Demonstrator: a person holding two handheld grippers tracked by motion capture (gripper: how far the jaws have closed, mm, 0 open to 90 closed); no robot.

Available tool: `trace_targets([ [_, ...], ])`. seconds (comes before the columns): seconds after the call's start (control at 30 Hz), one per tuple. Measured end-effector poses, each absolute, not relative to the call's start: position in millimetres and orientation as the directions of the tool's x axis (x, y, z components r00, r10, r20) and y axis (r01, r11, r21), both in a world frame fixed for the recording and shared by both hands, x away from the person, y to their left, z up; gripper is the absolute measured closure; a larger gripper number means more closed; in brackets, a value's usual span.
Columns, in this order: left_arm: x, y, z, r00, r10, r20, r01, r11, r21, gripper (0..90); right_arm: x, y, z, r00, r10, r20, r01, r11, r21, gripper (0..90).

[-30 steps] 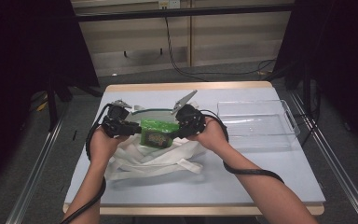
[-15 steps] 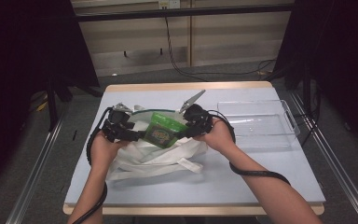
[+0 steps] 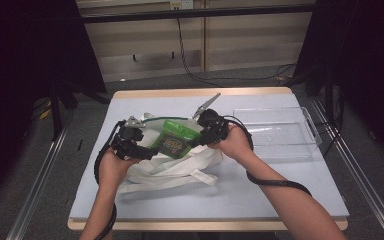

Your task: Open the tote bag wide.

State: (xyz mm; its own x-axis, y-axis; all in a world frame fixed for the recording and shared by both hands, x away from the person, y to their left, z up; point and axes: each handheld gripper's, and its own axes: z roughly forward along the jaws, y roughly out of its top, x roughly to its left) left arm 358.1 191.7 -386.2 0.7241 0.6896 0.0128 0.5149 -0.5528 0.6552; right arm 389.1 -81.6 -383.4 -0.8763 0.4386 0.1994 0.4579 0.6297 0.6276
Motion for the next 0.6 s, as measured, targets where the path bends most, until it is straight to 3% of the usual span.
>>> trace_targets([
  [0.6, 355.6, 196.5, -395.3, 0.724, 0.687, -0.062, 0.547, -0.517, 0.658, 13.5, 392.9, -100.6, -366.9, -0.854, 0.466, 0.233, 0.494, 0.581, 0.647, 81.1],
])
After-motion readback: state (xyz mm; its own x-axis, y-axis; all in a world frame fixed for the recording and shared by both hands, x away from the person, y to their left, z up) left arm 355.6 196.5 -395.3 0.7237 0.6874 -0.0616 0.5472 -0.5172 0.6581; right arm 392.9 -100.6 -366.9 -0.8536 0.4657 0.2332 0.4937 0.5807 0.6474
